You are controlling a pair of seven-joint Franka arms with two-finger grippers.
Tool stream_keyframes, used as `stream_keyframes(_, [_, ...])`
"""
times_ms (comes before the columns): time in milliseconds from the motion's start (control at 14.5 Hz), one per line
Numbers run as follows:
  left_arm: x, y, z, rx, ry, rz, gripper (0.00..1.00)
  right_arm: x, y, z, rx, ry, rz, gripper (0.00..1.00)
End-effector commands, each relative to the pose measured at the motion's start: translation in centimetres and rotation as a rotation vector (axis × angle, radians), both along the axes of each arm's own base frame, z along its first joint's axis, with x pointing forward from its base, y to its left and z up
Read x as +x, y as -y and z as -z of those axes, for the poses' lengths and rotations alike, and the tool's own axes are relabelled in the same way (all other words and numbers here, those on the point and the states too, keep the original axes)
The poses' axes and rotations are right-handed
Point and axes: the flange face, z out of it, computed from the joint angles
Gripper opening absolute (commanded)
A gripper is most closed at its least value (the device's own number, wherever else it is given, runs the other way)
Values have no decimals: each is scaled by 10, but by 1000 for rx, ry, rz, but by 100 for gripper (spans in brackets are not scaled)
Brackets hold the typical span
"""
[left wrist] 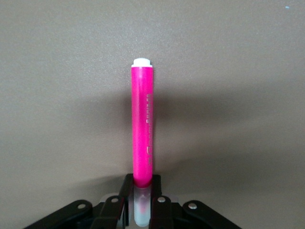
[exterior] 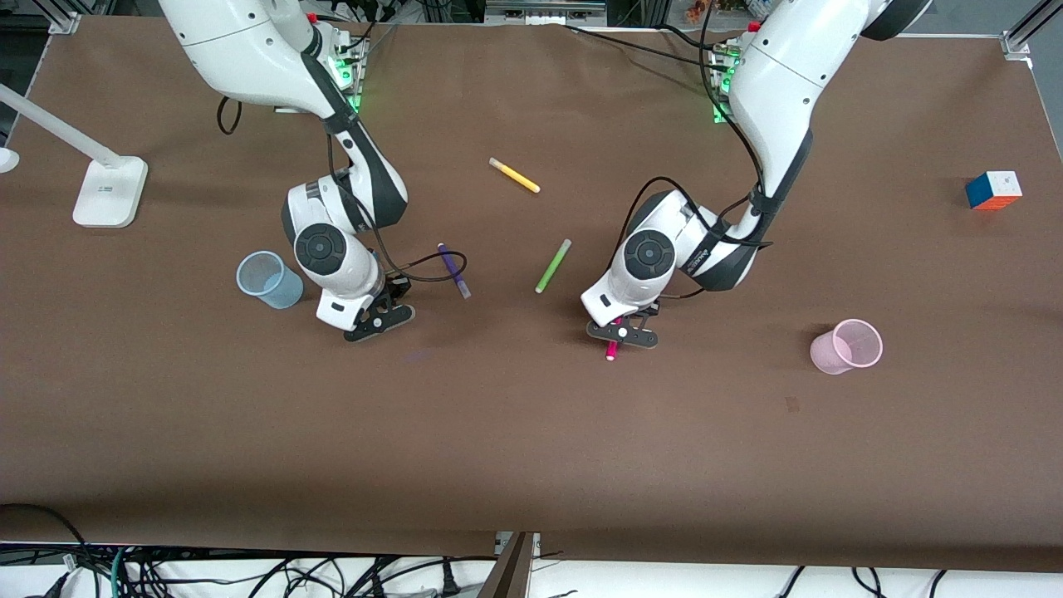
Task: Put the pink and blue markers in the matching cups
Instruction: 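Drop the blue marker into the blue cup while the left gripper drops pink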
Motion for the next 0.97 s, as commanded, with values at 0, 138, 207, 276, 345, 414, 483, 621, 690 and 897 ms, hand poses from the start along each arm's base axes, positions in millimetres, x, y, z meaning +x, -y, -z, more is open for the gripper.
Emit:
stream_keyframes(0, [4,-4,-16,50,-11,27,4,1,0,-40,30,44,-21,0])
stream_keyframes(138, [17,-22,-47,79,-43,101,3,7,-1,-82,39,62,-23,0])
stream_keyframes(207, [26,-35,-64,95,-73,138,3,7,0,-99,40,62,-34,0])
stream_keyframes(276, [32,-46,-79,114,-114,181,4,7,3,-118,45,68,-76,0])
stream_keyframes(345, [39,-56,-94,130,-159,223,5,8,8,-134,51,75,-137,0])
stream_keyframes(414, [45,-69,-107,143,-211,249,6,9,17,-147,53,80,-207,0])
stream_keyframes(483, [51,-87,-118,153,-258,268,7,10,25,-160,55,89,-263,0])
stream_keyframes(621, [64,-132,-137,183,-343,339,11,10,41,-182,71,100,-342,0])
stream_keyframes(690, [69,-156,-143,218,-381,404,12,11,55,-190,99,93,-385,0])
stream_keyframes(897, [74,-214,-154,342,-511,530,11,15,100,-197,215,61,-485,0])
